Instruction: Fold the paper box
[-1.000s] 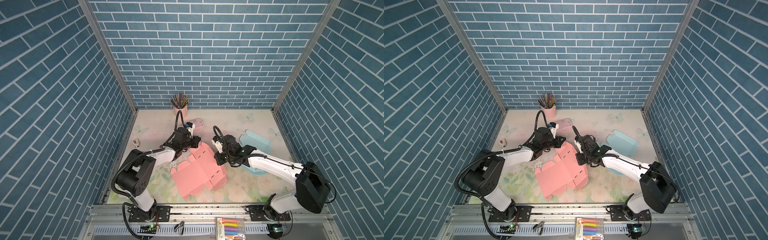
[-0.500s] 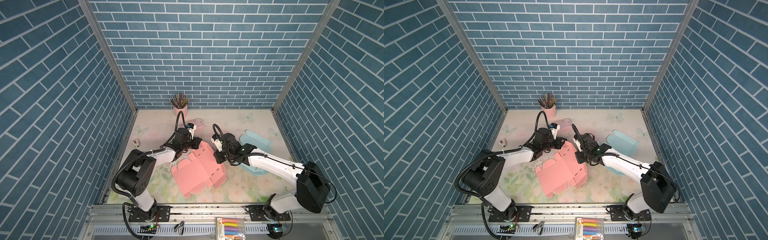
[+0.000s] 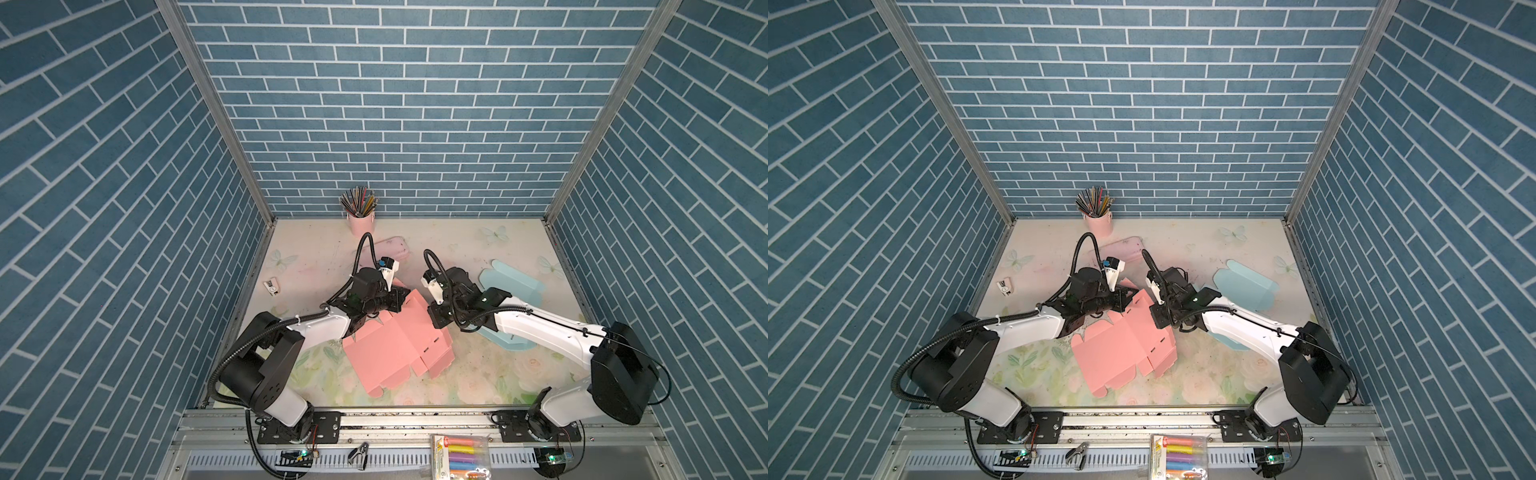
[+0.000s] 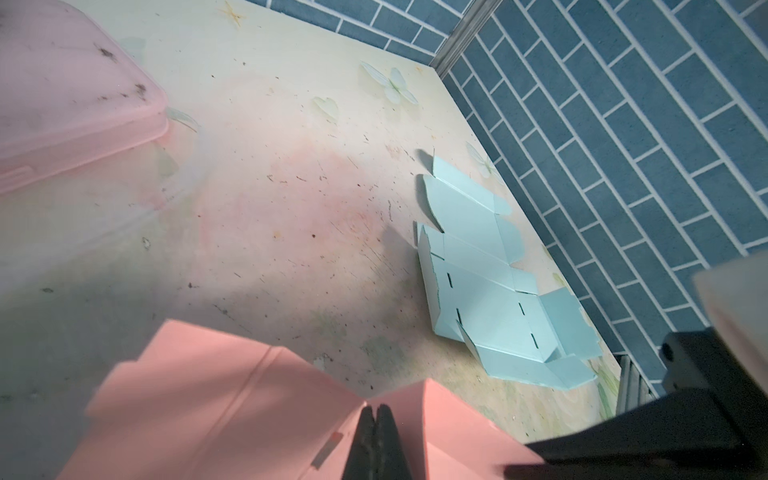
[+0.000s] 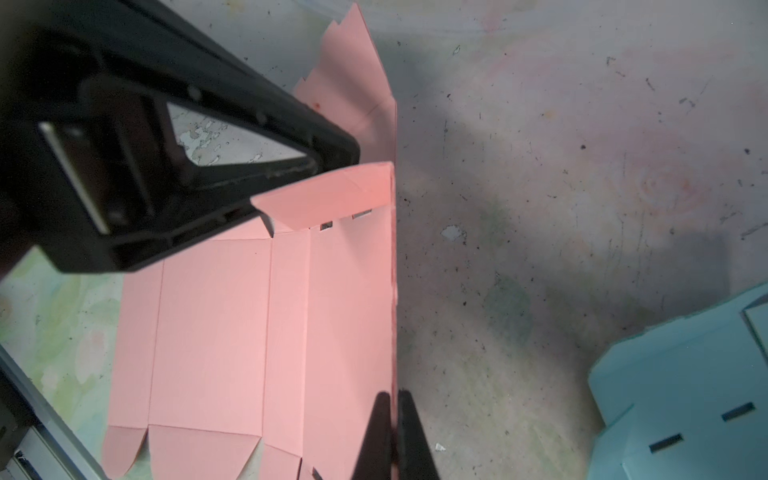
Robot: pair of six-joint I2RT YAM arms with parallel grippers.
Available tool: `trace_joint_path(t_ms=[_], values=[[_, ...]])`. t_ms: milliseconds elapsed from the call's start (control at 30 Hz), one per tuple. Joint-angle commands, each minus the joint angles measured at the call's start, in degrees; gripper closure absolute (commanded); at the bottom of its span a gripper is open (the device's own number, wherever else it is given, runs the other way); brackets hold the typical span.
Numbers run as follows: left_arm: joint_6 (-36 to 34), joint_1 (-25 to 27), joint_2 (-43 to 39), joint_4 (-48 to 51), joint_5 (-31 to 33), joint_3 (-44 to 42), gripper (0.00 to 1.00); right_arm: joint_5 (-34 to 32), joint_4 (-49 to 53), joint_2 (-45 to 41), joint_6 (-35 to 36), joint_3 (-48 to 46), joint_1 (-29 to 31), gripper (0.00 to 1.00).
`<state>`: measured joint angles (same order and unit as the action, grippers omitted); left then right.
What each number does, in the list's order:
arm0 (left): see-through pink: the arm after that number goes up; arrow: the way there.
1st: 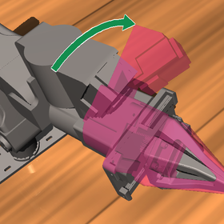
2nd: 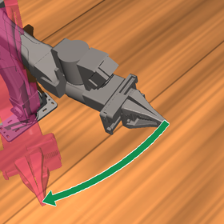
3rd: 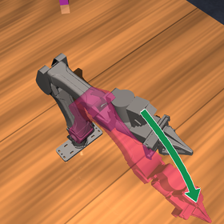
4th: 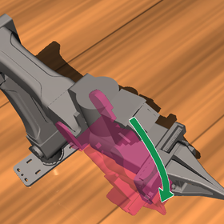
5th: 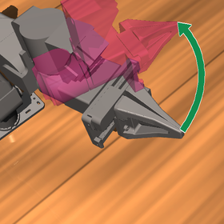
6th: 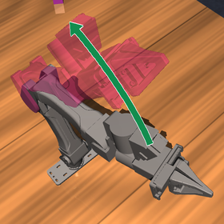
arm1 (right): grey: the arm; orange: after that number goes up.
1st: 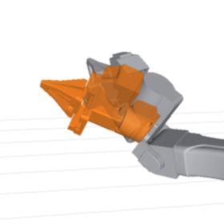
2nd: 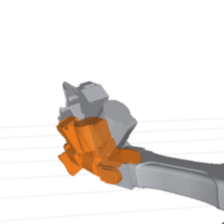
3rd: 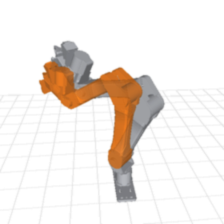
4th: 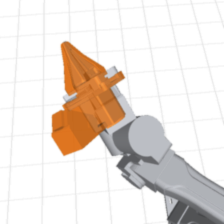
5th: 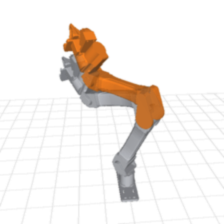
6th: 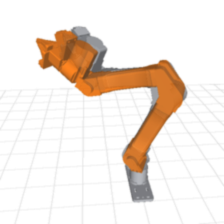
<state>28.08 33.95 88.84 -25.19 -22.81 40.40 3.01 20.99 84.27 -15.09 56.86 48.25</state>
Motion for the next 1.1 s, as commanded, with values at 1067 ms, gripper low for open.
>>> trace_joint_path(t_ms=[1067], values=[[2.5,-12.3,-7.4,-0.8,6.3,-18.1,1.0,-6.0,-0.5,-5.1,11.4,-0.4,5.5,1.0]])
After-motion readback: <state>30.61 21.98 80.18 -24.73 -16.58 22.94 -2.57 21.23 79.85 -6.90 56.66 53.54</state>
